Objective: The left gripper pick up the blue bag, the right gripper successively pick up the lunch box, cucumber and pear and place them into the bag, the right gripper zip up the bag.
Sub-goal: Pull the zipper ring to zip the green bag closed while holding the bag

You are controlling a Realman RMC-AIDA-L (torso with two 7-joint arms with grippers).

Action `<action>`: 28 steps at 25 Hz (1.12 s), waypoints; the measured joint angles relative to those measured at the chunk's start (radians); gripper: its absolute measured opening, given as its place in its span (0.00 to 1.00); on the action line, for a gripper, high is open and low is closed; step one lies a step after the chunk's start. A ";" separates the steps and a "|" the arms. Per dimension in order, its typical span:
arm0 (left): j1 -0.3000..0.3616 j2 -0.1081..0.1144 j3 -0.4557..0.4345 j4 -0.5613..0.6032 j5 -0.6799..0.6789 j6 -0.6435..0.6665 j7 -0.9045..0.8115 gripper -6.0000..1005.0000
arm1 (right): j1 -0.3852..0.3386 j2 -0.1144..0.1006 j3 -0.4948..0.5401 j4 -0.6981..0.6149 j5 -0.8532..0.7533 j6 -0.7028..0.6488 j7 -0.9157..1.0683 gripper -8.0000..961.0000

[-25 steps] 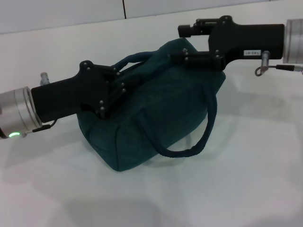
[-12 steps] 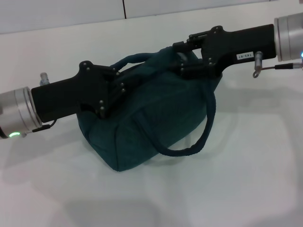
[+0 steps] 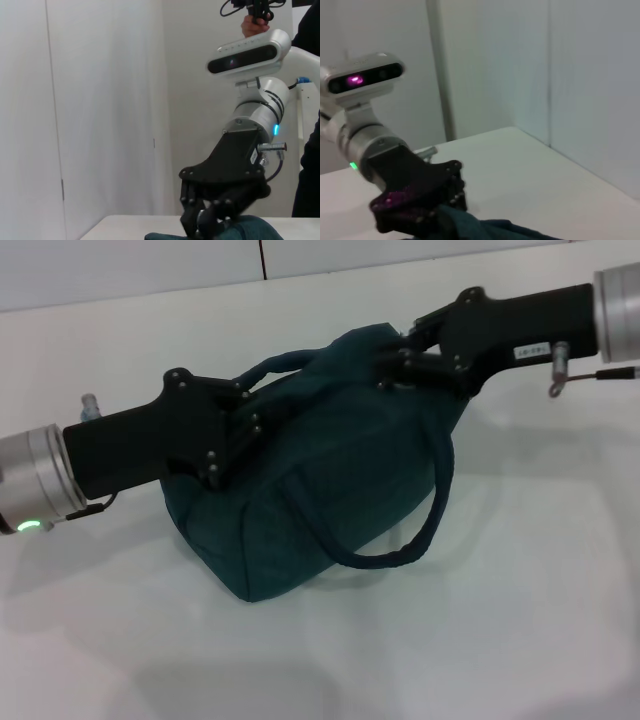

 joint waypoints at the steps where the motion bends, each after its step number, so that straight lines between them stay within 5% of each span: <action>1: 0.001 0.000 0.000 0.000 0.000 0.000 0.003 0.06 | -0.006 0.002 0.012 -0.003 0.000 0.001 -0.002 0.29; 5: 0.001 0.000 0.000 0.000 -0.001 -0.004 0.007 0.06 | -0.022 0.020 0.077 -0.007 0.007 -0.001 -0.021 0.11; 11: 0.003 0.000 0.000 0.001 -0.002 -0.005 0.008 0.06 | -0.048 0.030 0.119 -0.008 0.029 -0.009 -0.034 0.05; 28: 0.008 -0.002 0.000 0.004 -0.002 -0.005 0.019 0.05 | -0.127 0.024 0.228 0.037 0.057 -0.022 -0.110 0.05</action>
